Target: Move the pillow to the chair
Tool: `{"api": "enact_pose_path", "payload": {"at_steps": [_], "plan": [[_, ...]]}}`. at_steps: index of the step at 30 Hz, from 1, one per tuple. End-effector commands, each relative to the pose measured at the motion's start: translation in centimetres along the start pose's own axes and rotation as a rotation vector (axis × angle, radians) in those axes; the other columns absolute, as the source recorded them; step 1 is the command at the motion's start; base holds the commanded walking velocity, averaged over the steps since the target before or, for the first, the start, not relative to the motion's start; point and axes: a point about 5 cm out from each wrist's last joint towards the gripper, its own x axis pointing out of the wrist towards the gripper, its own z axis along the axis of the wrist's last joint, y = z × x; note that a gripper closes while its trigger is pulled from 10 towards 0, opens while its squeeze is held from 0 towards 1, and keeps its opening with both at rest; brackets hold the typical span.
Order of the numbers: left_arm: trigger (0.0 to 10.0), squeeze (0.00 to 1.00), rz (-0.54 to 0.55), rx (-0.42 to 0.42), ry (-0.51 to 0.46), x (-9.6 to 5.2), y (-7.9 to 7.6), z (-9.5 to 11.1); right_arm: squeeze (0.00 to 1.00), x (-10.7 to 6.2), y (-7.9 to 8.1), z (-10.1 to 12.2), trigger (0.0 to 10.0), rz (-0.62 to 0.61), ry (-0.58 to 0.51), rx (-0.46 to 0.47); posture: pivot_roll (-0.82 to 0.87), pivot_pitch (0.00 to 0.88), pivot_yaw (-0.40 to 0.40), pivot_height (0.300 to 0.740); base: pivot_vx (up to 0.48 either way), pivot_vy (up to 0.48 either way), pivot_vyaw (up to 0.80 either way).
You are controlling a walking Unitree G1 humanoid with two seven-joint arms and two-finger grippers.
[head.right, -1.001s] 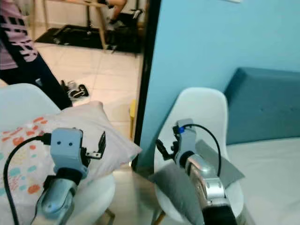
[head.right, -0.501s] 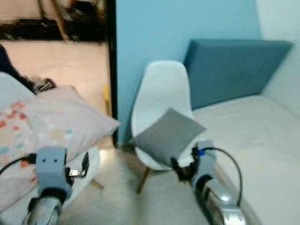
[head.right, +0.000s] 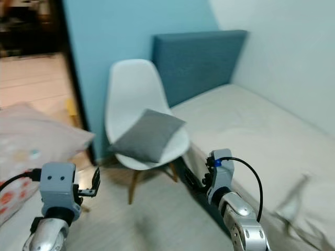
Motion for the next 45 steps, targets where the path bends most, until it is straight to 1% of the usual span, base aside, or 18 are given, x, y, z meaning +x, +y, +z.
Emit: {"api": "enact_pose_path", "payload": {"at_steps": [1,3,6,8,9,11,18,24,27,30,45], "plan": [[10.0,0.00,-0.046,-0.013,-0.028,0.10,-0.72,0.62,0.00,-0.22,-0.41,0.07,10.0,-0.023,0.000,0.004,0.08,0.000,-0.126,0.740,0.000,0.000,-0.77],[10.0,0.00,-0.063,-0.015,-0.042,0.16,-1.00,0.94,0.00,-0.18,-0.53,0.04,10.0,-0.032,0.002,0.010,0.08,0.000,-0.127,0.740,0.000,0.000,-0.77],[10.0,0.00,-0.080,0.009,-0.042,0.14,-1.20,0.92,0.00,-0.12,-0.70,0.03,10.0,-0.044,0.006,0.017,0.08,0.000,-0.128,0.740,0.000,0.000,-0.77],[10.0,0.00,-0.088,0.030,-0.045,0.09,-1.31,0.90,0.00,-0.02,-0.82,-0.03,10.0,-0.062,0.009,0.058,0.08,0.000,-0.128,0.740,0.000,0.000,-0.77],[10.0,0.00,-0.091,0.027,-0.045,0.10,-1.34,0.88,0.00,0.03,-0.96,-0.09,10.0,-0.073,0.012,0.082,0.08,0.000,-0.131,0.740,0.000,0.000,-0.77],[10.0,0.00,-0.093,0.022,-0.046,0.10,-1.35,0.88,0.00,0.06,-1.05,-0.12,10.0,-0.080,0.014,0.098,0.08,0.000,-0.131,0.740,0.000,0.000,-0.77],[10.0,0.00,-0.102,0.008,-0.056,0.07,-1.37,0.92,0.00,0.10,-1.07,-0.18,10.0,-0.080,0.016,0.101,0.08,0.000,-0.131,0.740,0.000,0.000,-0.77],[10.0,0.00,-0.102,0.024,-0.053,0.12,-1.39,0.87,0.00,0.15,-0.98,-0.19,10.0,-0.077,0.016,0.101,0.08,0.000,-0.128,0.740,0.000,0.000,-0.77],[10.0,0.00,-0.101,0.018,-0.047,0.14,-1.38,0.76,0.00,0.16,-0.94,-0.18,10.0,-0.075,0.016,0.101,0.08,0.000,-0.128,0.740,0.000,0.000,-0.77],[10.0,0.00,-0.105,0.016,-0.045,0.14,-1.37,0.69,0.00,0.19,-0.91,-0.18,10.0,-0.073,0.017,0.103,0.07,0.000,-0.126,0.740,0.000,-0.256,-0.76],[10.0,0.00,-0.105,0.016,-0.045,0.18,-1.43,0.73,0.00,0.26,-0.88,-0.15,10.0,-0.063,0.018,0.106,0.07,0.000,-0.132,0.740,0.000,-0.341,0.00]]}}
